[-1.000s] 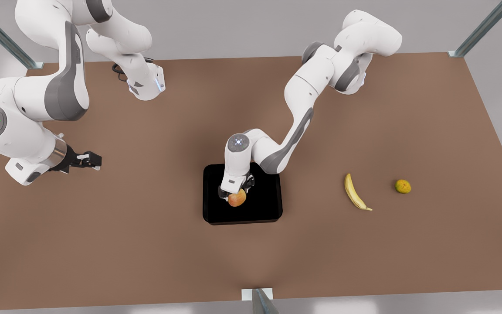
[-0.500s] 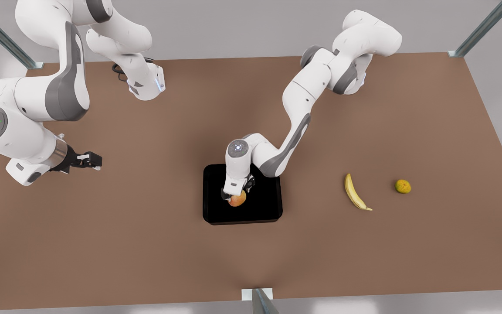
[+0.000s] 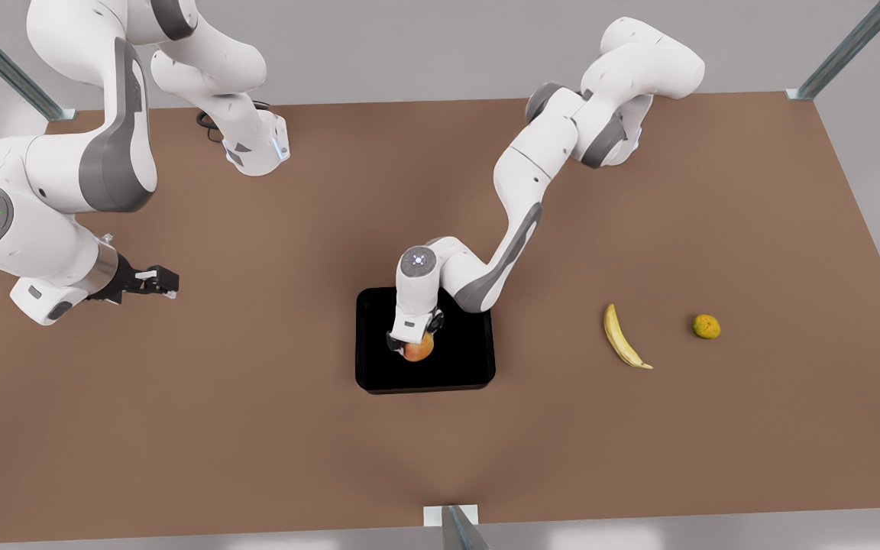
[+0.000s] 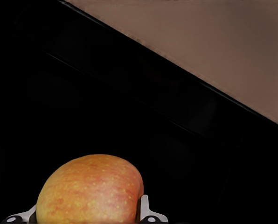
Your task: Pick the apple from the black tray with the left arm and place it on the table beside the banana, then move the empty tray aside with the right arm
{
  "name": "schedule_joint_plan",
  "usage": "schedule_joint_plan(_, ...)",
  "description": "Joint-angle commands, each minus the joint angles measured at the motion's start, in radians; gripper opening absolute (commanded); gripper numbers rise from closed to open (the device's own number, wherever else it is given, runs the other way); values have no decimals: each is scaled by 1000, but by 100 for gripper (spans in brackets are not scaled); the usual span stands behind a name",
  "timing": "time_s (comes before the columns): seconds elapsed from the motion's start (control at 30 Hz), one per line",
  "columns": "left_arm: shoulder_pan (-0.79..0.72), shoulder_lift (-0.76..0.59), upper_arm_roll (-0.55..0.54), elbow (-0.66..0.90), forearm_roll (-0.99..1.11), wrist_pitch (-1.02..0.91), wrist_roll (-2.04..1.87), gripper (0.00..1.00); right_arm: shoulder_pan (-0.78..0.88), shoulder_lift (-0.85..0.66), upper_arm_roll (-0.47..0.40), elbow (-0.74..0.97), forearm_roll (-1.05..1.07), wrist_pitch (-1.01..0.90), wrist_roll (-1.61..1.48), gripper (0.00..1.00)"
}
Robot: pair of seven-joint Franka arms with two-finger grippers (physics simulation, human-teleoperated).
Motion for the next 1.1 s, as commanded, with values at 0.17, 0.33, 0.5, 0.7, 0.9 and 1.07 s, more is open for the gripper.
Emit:
schedule_joint_plan(0.17, 5, -73, 0, 0, -23, -195, 55, 80, 0, -1, 0, 0, 2, -2, 5, 100)
schedule_joint_plan(0.33, 149, -191, 2, -24, -133, -456, 259, 80, 2, -1, 156, 27, 10, 11, 159, 100)
schedule_joint_plan(0.5, 384, -448, 2, -400, -133, -370, 625, 80, 3, 48, 339, 28, 8, 106, 302, 100)
schedule_joint_plan(0.7, 480, -396, 0, -561, -133, -117, 794, 82, 152, 197, 344, 25, -184, 299, 386, 100)
schedule_joint_plan(0.9, 480, -376, 2, -561, -128, -117, 814, 100, 187, 327, 344, 16, -190, 575, 649, 100)
schedule_joint_plan(1.07, 724, -692, 23, -349, -311, -731, 1420, 100, 218, 375, 344, -53, -184, 594, 804, 100)
